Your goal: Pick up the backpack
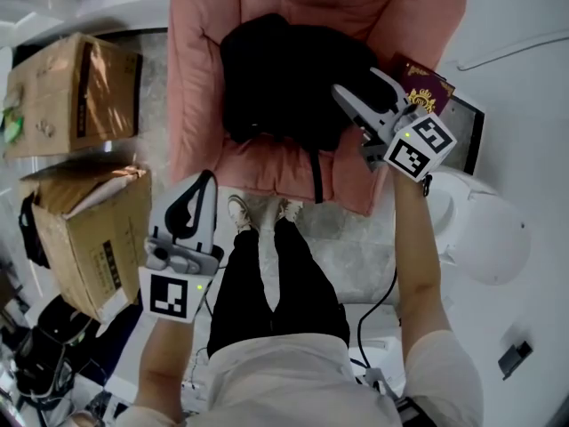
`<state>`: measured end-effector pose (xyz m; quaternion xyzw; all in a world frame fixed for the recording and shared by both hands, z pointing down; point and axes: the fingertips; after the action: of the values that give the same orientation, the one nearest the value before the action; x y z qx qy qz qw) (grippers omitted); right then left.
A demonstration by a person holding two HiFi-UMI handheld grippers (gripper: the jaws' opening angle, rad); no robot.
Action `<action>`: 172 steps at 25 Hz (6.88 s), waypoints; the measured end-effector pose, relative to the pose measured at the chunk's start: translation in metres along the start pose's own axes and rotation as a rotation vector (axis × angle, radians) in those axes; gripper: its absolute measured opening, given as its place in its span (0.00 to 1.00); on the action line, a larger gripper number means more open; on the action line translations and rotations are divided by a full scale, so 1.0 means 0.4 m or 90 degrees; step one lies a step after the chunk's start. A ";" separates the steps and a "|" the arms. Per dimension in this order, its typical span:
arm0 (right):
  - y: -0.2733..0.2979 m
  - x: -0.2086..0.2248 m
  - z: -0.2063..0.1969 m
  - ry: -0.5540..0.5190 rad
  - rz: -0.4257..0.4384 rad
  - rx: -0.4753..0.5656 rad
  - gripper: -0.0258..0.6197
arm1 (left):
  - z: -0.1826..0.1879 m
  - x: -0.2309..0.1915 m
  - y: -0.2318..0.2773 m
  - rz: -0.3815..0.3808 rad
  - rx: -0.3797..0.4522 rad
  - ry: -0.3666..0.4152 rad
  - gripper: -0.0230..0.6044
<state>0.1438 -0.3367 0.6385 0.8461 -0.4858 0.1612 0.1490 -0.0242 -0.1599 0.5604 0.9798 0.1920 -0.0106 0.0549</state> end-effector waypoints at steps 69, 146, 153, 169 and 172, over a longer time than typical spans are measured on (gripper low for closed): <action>0.254 -0.075 0.066 0.100 0.119 0.062 0.10 | -0.037 -0.089 -0.089 0.051 -0.021 -0.037 0.05; 0.104 -0.760 0.520 -0.048 -0.023 0.197 0.09 | 0.412 -0.277 -0.378 0.055 0.205 0.072 0.05; 0.057 -0.805 0.564 -0.071 -0.059 0.217 0.08 | 0.489 -0.258 -0.415 0.042 0.238 0.089 0.05; -0.131 -0.859 0.718 -0.134 -0.129 0.267 0.08 | 0.589 -0.300 -0.494 0.060 0.285 0.101 0.05; -0.178 -0.861 0.751 -0.158 -0.155 0.273 0.08 | 0.594 -0.301 -0.505 0.063 0.284 0.101 0.05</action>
<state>0.0800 -0.1585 0.2165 0.9239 -0.3496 0.1360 -0.0761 -0.2117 -0.0457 0.3085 0.9736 0.1407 0.0271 -0.1776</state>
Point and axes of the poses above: the fingertips, and each gripper's own axes: y forward along the fingers, x to its right, z out of its top, and after that the axes turned 6 degrees about x, right-handed
